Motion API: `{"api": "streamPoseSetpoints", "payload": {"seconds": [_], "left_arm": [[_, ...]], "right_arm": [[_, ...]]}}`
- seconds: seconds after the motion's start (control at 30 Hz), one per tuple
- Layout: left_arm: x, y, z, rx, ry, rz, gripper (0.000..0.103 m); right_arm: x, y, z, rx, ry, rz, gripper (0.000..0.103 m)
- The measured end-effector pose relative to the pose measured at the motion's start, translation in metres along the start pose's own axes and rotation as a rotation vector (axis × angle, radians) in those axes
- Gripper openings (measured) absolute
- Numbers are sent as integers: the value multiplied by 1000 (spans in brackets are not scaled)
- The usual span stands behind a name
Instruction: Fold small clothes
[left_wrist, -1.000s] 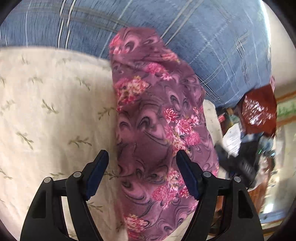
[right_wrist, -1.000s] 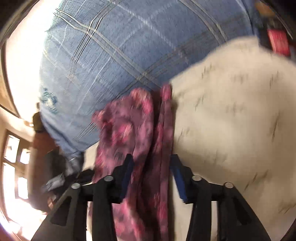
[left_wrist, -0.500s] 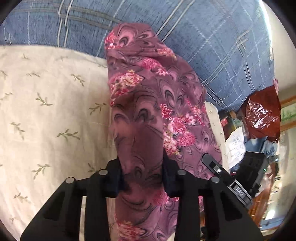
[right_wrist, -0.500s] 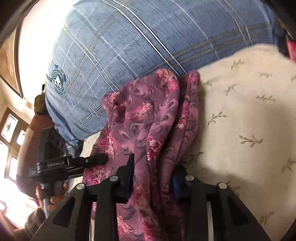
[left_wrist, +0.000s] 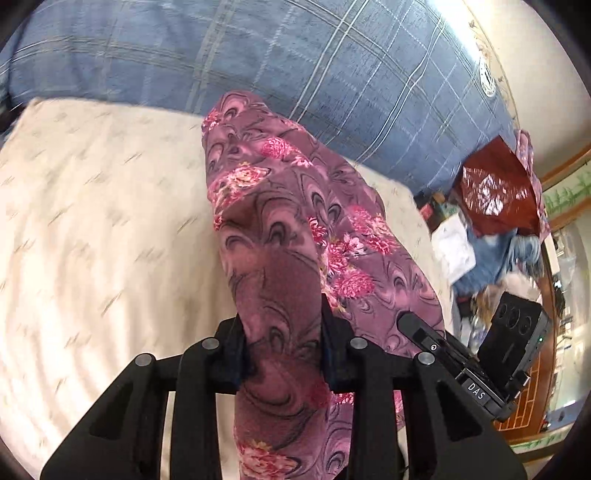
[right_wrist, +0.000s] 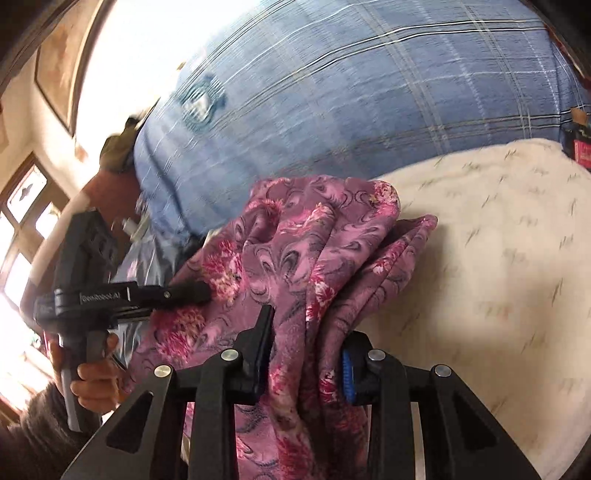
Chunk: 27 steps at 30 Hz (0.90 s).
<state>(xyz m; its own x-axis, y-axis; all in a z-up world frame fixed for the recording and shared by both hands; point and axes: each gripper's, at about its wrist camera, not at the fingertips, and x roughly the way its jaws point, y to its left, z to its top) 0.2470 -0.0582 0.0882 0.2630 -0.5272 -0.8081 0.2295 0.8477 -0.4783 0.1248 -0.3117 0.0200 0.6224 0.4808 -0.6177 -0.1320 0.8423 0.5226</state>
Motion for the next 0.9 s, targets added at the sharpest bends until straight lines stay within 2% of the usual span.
{"api": "streamPoseSetpoints", "payload": {"seconds": [0.27,0.3,0.37,0.4,0.47,0.53,0.67,0.9], "left_arm": [[-13,51,-101,2,25,-3,29],[-10,55,-108,-4,37,0,31],[2,67,-119,-23,65,35,37],[7,70,-121,-27,62,47,43],[6,72,-124,-32,36,60,49],[2,63,-125,6,8,89,50],[-4,45,-132,117,-38,173,51],[-7,26,-138,197,-100,247,54]], "right_arm": [[-6,35,-73,-13,91,25,33],[-4,34,-81,-7,111,9,35],[10,28,-96,0,182,-84,37],[13,26,-99,2,190,-111,43],[10,21,-100,33,171,-118,47],[4,23,-98,36,170,-137,50],[-12,40,-91,-42,126,-218,50],[-35,72,-92,-205,6,-264,50]]}}
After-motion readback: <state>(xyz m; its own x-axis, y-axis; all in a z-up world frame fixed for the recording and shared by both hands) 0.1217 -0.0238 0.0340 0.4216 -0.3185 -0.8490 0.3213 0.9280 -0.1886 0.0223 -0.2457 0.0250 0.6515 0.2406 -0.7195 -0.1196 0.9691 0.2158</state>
